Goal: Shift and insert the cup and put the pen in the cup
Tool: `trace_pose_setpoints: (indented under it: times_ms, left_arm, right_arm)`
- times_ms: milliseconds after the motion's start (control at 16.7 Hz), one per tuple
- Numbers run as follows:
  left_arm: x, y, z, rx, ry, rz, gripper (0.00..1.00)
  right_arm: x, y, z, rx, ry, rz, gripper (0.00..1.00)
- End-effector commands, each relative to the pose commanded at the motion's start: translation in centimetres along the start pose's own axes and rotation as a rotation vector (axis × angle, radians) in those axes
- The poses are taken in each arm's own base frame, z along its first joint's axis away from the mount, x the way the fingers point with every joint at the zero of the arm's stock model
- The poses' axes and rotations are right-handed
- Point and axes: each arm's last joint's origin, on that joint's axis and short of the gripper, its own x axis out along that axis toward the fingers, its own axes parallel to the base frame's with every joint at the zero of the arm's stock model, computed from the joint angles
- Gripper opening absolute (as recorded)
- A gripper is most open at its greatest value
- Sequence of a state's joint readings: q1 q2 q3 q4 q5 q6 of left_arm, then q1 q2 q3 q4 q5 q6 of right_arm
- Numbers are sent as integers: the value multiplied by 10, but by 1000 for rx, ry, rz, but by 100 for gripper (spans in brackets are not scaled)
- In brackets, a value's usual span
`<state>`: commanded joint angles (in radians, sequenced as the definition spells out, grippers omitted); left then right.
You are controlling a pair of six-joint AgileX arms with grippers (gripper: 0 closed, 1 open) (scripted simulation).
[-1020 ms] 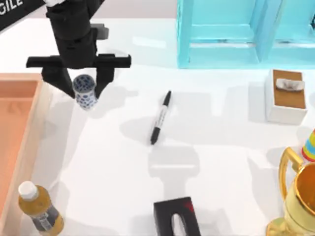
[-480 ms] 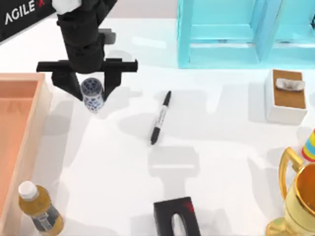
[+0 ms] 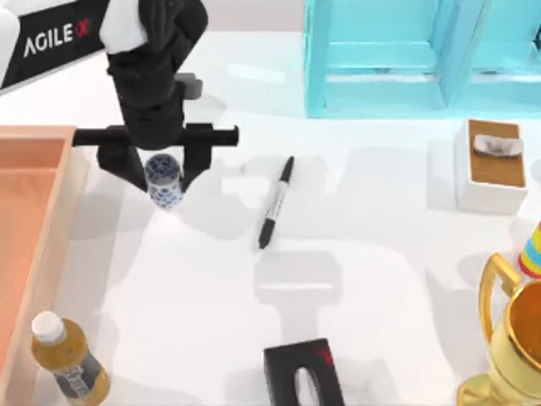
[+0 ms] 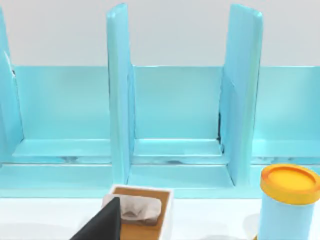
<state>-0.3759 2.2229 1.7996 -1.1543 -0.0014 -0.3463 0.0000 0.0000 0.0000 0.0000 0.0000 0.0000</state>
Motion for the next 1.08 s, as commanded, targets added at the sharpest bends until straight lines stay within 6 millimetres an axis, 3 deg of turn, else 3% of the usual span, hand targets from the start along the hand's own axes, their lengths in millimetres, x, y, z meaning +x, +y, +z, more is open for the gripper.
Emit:
trace_pose_setpoints:
  times_ms: [120,900,1080]
  left_arm:
    - [0,0,0,0,0,0,0]
    - [0,0,0,0,0,0,98]
    - [0,0,0,0,0,0,100]
  right_arm:
    - [0,0,0,0,0,0,100]
    - [0,0,0,0,0,0,100]
    - [0,0,0,0,0,0,100]
